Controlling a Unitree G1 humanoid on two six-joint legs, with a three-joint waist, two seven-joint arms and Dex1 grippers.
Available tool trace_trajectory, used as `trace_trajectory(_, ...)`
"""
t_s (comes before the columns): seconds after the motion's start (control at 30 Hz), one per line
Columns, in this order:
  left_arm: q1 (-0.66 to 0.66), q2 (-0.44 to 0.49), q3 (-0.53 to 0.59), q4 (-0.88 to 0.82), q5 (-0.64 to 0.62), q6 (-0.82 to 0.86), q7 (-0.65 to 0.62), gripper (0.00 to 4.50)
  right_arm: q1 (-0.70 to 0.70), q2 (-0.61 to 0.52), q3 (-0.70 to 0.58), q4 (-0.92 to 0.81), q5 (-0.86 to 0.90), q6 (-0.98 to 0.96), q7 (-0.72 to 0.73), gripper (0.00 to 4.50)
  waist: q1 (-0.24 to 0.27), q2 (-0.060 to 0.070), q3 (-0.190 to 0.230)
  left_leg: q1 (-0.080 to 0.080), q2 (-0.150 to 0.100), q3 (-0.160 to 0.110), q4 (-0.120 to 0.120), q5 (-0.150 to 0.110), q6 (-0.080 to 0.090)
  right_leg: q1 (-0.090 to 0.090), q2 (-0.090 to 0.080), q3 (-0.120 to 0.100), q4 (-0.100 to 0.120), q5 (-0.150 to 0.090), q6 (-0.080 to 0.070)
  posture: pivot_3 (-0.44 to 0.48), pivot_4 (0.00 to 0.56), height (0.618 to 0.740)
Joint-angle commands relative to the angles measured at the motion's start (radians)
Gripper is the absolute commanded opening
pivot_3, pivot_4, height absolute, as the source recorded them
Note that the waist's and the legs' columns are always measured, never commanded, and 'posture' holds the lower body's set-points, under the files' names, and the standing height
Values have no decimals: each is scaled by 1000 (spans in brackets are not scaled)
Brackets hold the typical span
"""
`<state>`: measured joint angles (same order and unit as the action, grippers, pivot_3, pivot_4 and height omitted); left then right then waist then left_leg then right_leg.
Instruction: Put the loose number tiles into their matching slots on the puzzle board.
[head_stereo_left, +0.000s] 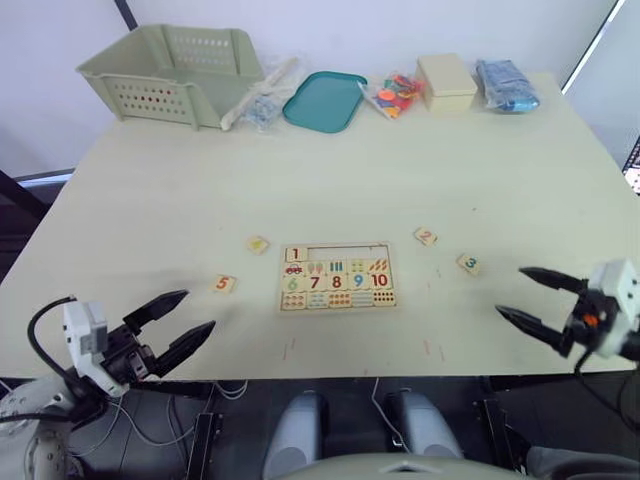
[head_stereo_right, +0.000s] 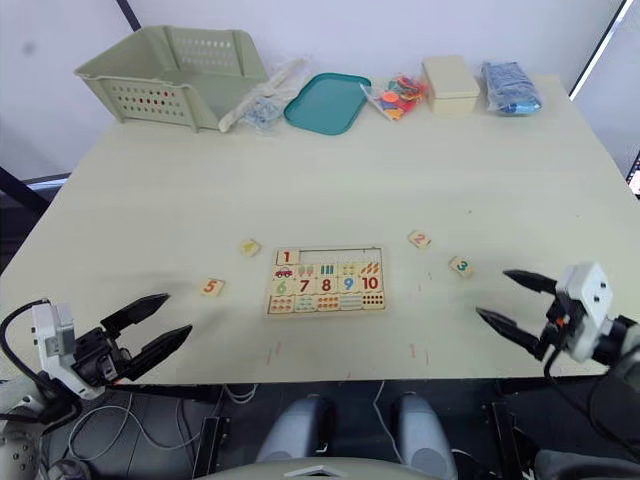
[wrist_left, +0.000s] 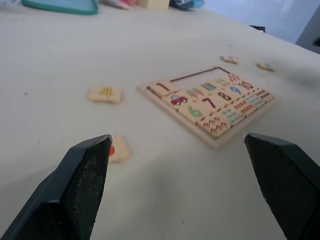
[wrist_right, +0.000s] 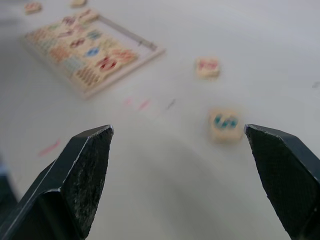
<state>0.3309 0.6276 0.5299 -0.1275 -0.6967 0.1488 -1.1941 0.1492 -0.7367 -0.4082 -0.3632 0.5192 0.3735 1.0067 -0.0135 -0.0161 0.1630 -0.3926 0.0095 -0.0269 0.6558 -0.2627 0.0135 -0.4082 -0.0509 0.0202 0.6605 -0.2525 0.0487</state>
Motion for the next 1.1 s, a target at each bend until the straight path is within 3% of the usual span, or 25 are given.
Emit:
trace_trajectory(0.03,-1,1,-12,-21,4,-30,-22,4500,-79,-24,52,-28,-13,48,-62,4390,0,0,0,0,0,0,0,0,0,0,0,0,0,0,0,0,150,740)
trace_trajectory(0.2,-15,-3,-19,-42,11,-87,-47,4500,-334,-58,241,51,-64,316,-193,4390,-5,0,0,-1,0,1,1,0,0,-1,0,1,0,0,0,0,150,740)
trace_trajectory(0.43,38,-2,27,-17,-87,-97,-176,4500,-556,9,375,185,-83,423,-232,4390,0,0,0,-3,1,-1,2,0,0,-1,0,-1,0,0,0,0,150,740)
trace_trajectory(0.73,65,-13,69,47,-109,-109,-227,4500,-659,109,467,352,-178,385,-291,4390,-1,0,0,-4,0,-2,3,0,0,-1,-1,-2,1,0,0,0,150,740)
trace_trajectory(1.07,61,-7,83,44,-137,-67,-223,4500,-658,173,479,376,-225,389,-335,4390,-2,0,0,-4,1,-2,3,0,0,-1,-1,-2,1,0,0,0,150,740)
trace_trajectory(1.1,59,-6,83,44,-136,-65,-223,4500,-654,175,479,373,-228,387,-338,4163,-2,0,0,-4,0,-2,3,0,0,-1,-1,-2,1,0,0,0,150,740)
